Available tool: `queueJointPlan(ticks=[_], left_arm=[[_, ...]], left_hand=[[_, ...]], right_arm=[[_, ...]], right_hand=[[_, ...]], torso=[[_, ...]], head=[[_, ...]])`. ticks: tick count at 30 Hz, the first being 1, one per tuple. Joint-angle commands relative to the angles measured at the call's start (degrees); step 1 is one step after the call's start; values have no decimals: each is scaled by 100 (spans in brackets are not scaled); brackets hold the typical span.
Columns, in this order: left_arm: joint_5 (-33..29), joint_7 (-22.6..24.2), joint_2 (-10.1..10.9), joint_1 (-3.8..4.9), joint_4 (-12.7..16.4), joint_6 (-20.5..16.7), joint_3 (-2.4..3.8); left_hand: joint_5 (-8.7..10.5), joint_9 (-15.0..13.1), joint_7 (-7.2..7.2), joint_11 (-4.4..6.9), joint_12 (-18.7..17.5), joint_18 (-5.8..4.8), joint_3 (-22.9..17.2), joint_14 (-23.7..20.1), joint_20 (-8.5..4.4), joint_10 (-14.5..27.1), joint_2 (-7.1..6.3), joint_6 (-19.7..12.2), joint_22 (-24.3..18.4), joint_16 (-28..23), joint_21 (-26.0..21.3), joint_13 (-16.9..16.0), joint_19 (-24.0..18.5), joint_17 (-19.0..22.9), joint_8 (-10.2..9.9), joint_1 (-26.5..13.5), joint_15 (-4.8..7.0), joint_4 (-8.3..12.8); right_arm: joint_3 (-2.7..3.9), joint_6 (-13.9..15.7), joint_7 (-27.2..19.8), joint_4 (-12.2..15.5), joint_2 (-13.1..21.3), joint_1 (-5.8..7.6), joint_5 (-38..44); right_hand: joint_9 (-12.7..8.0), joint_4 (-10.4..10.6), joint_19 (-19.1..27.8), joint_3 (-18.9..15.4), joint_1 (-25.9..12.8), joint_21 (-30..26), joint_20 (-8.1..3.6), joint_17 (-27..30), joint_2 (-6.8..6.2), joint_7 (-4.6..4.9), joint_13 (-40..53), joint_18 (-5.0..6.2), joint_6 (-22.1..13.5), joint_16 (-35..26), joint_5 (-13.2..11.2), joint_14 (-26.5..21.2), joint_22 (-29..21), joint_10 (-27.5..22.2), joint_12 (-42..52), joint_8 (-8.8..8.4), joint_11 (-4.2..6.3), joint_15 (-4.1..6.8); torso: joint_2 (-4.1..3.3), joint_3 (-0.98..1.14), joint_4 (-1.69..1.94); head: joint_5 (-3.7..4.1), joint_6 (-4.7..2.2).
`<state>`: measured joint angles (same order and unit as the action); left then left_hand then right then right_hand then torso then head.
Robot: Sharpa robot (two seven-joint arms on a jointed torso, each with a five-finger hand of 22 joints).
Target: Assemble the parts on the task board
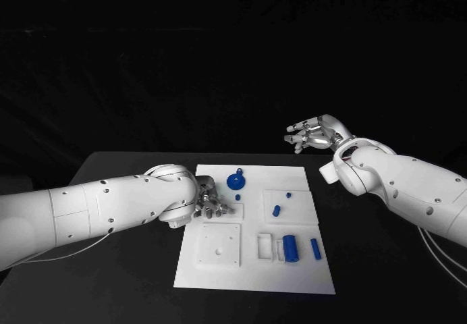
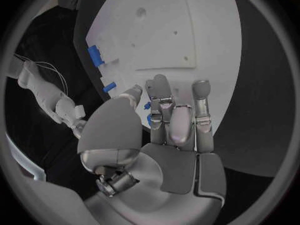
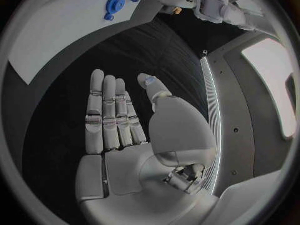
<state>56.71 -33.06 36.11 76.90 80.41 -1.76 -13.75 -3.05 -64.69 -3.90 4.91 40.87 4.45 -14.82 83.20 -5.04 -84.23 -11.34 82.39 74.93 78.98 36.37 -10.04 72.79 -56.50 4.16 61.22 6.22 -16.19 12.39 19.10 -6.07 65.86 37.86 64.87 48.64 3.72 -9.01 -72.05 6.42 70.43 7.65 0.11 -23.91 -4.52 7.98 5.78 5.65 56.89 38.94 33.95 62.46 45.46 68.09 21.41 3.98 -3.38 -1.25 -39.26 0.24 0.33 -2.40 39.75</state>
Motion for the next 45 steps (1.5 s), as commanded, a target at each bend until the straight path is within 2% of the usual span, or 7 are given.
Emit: queueJointPlan(ticks=[1,14,20,30,37,40,45], left_arm=[[-50,82,27,16,34,-98,6],[-437,150,119,177,66,-121,75],[-671,204,110,208,-177,-153,260],[-948,286,-72,428,-1053,182,416],[-914,350,-235,484,-1544,472,426],[-889,374,-302,492,-1699,542,426],[-752,400,-422,496,-1926,666,410]], left_hand=[[23,5,-4,24,-25,-50,35,9,-53,-262,-82,37,103,0,16,11,-3,-18,2,-8,42,-26],[25,55,7,27,-69,-93,141,-8,-107,-262,-191,-18,91,-46,-20,66,-23,44,-17,-122,56,-16],[11,281,59,4,-188,-136,68,-37,-160,-262,-74,-170,70,-184,-75,122,-44,232,-46,98,62,71],[-471,2178,289,-119,-748,-255,32,-240,-272,-245,297,-896,38,-737,-354,51,-89,1049,-38,392,74,755],[-334,2667,383,-166,-1358,-292,123,-377,-281,-217,308,-1078,59,-907,-569,-447,-79,1440,-43,313,63,802],[-287,3764,547,-219,-1318,-237,135,-366,-225,-225,311,-1469,89,-809,-591,-367,-52,1370,-36,272,10,787],[-290,4120,556,-223,-1257,-240,152,-367,-226,-226,315,-1427,97,-765,-599,-281,-41,1373,-17,269,6,804]], right_arm=[[3,-67,-17,-3,-8,-8,52],[3,-70,-8,-33,-11,-24,65],[3,-71,-14,-38,-9,-25,65],[3,-83,-21,-45,-1,-25,65],[3,-84,-21,-37,20,-25,65],[3,-80,-21,-26,32,-25,66],[3,-75,-21,-11,43,-25,71]], right_hand=[[-5,6,60,-37,-37,-11,-4,15,26,13,-15,-19,-41,-9,16,-61,-18,-49,-39,-25,-9,-14],[-5,40,78,-87,-11,-60,27,81,25,32,-84,-9,-115,-57,21,-98,-147,-74,-85,-23,-34,-43],[-4,38,79,-83,4,-63,28,88,33,33,-92,-9,-112,-61,19,-103,-161,-78,-91,-22,-35,-44],[-5,30,77,-68,14,-60,26,95,39,30,-103,-7,-92,-61,14,-101,-171,-71,-101,-22,-34,-42],[-5,23,73,-54,3,-48,24,106,34,29,-120,-7,-87,-57,18,-95,-184,-54,-121,-24,-32,-40],[-5,23,73,-54,3,-48,24,106,34,29,-120,-7,-87,-57,18,-95,-184,-54,-121,-24,-32,-40],[-5,23,73,-54,3,-48,24,106,34,29,-120,-7,-87,-57,18,-95,-184,-54,-121,-24,-32,-40]], torso=[[-4,6,0],[-3,9,1],[-5,7,-1],[-9,9,0],[-18,-1,-7],[-22,1,-8],[-31,-7,-19]], head=[[19,-68],[-27,-83],[-43,-76],[-90,-102],[-93,-106],[-98,-97],[-98,-97]])
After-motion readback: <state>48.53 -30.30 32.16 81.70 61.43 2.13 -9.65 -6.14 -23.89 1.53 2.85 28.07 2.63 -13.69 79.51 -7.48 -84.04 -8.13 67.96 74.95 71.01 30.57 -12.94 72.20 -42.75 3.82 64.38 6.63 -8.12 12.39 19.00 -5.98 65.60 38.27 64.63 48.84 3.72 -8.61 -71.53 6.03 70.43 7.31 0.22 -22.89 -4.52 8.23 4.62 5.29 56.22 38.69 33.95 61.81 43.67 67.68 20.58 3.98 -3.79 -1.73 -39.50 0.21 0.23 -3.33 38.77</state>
